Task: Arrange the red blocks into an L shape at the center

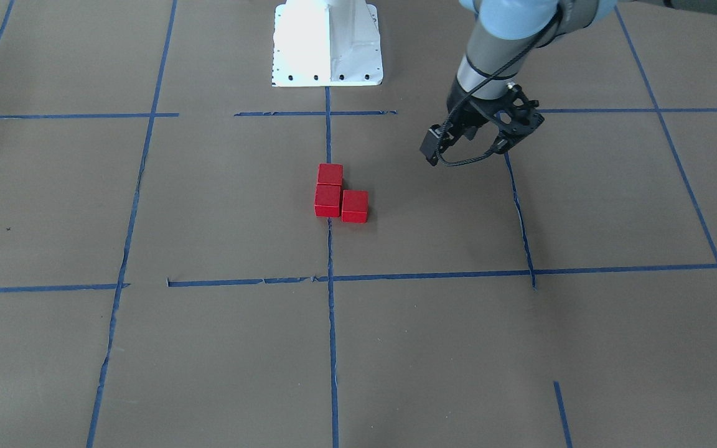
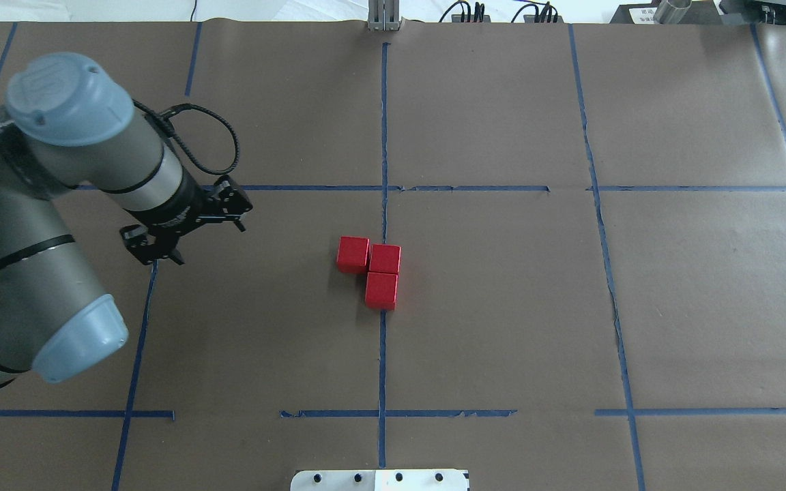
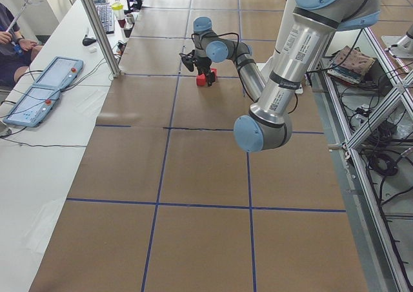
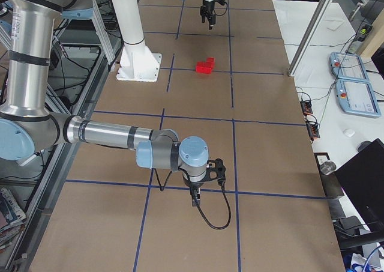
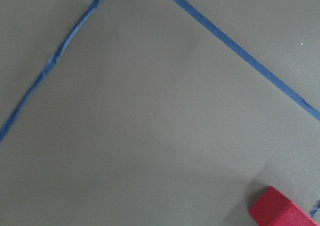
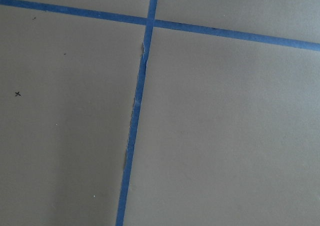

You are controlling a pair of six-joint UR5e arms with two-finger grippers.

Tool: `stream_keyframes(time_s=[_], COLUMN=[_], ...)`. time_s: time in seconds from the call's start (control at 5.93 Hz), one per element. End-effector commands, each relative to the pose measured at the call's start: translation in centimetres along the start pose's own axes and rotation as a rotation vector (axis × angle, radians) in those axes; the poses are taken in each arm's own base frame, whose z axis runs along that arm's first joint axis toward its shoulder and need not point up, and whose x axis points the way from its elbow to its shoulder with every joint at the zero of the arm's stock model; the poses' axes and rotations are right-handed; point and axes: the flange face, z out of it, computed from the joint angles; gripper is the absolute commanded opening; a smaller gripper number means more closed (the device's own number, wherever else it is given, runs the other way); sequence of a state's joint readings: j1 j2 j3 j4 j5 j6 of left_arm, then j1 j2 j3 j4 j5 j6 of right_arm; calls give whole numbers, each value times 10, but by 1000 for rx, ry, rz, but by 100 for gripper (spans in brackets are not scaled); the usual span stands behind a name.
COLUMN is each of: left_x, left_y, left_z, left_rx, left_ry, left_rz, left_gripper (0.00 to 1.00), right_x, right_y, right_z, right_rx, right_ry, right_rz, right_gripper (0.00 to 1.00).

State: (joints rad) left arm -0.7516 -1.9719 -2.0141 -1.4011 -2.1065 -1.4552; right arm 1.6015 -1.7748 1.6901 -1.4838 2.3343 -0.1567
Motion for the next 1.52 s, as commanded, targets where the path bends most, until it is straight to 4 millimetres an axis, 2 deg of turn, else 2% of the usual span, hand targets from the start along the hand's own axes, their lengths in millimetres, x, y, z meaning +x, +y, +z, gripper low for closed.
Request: stream_keyframes(time_s=[0.0, 0.17, 0.34, 0.51, 0.67, 0.84, 1.01, 1.35], left_x=[-128, -202, -277, -352, -416, -469, -491, -507], left_y=[-84, -130, -165, -176, -176, -164, -159, -165], left_z=[-21, -46, -68, -81, -93, -85, -81, -66], left_rx=[2, 4, 19, 23, 32, 4, -6, -39], left_ry=[-57, -60, -72, -93, -105, -116, -116, -113], left_rz=[398, 554, 639, 659, 654, 600, 597, 559], left_gripper=[100, 100, 100, 100, 100, 100, 100, 100], right_x=[-1, -2, -19, -31, -38, -40, -40, -40], right_y=[0, -1, -14, -23, -29, -30, -29, -30], right_z=[-1, -2, -12, -9, -7, -9, -8, -9], right_rx=[2, 3, 19, 7, 2, 8, 8, 14], right_ry=[0, -1, 3, 4, 4, 3, 3, 0], right_rz=[8, 21, 32, 42, 62, 57, 57, 50], right_gripper=[100, 100, 100, 100, 100, 100, 100, 100])
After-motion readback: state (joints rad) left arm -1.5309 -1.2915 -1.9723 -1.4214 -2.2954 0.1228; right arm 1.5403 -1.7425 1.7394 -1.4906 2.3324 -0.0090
